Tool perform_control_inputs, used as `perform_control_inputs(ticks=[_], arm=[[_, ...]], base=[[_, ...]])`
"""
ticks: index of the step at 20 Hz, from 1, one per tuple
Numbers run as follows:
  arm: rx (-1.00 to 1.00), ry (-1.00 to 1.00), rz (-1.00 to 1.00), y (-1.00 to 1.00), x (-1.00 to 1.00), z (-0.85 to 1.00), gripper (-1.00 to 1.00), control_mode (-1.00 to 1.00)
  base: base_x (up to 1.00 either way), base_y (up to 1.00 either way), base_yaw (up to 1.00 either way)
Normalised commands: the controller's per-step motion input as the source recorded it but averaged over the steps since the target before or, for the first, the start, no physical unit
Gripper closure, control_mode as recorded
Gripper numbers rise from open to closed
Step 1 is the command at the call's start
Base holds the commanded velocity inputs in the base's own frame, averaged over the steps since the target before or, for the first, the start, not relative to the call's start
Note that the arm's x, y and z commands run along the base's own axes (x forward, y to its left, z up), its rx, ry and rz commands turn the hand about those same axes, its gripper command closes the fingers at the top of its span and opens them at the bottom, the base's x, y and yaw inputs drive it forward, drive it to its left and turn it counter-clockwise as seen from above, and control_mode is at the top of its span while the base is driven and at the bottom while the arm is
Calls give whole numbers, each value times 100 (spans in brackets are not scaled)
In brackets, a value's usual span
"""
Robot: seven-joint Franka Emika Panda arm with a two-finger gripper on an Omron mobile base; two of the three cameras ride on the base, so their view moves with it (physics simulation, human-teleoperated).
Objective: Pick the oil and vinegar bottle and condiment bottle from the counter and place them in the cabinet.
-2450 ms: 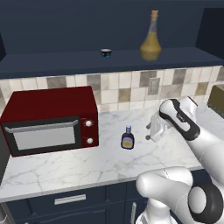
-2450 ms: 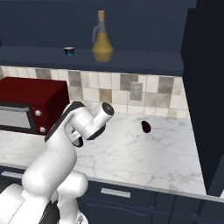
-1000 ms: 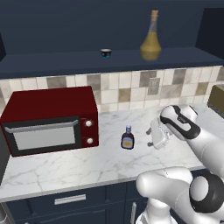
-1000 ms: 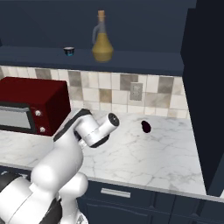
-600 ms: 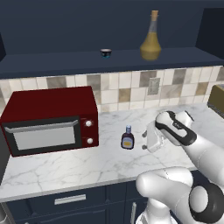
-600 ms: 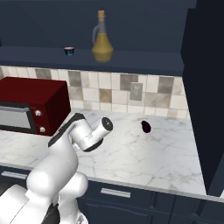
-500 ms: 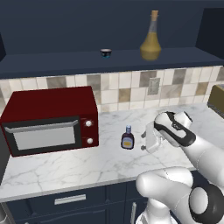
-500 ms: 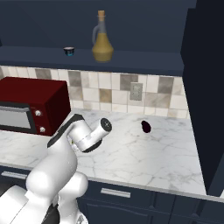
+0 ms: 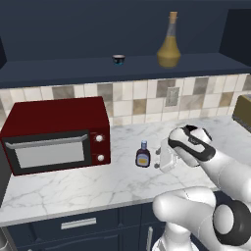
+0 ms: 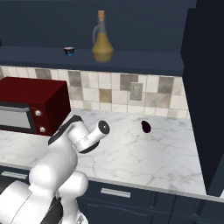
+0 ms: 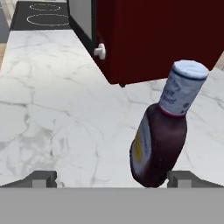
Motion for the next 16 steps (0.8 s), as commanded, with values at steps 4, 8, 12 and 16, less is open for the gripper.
perform_control_inputs(ticks=[4, 8, 12, 16], arm=[[0, 0, 0, 0, 29, -6, -100, -100], [0, 0, 0, 0, 32, -9, -100, -100], [0, 0, 0, 0, 31, -11, -100, -100], [2, 0, 0, 0, 24, -14, -100, -100]], base=[[0, 0, 0], [0, 0, 0], [0, 0, 0], [0, 0, 0]])
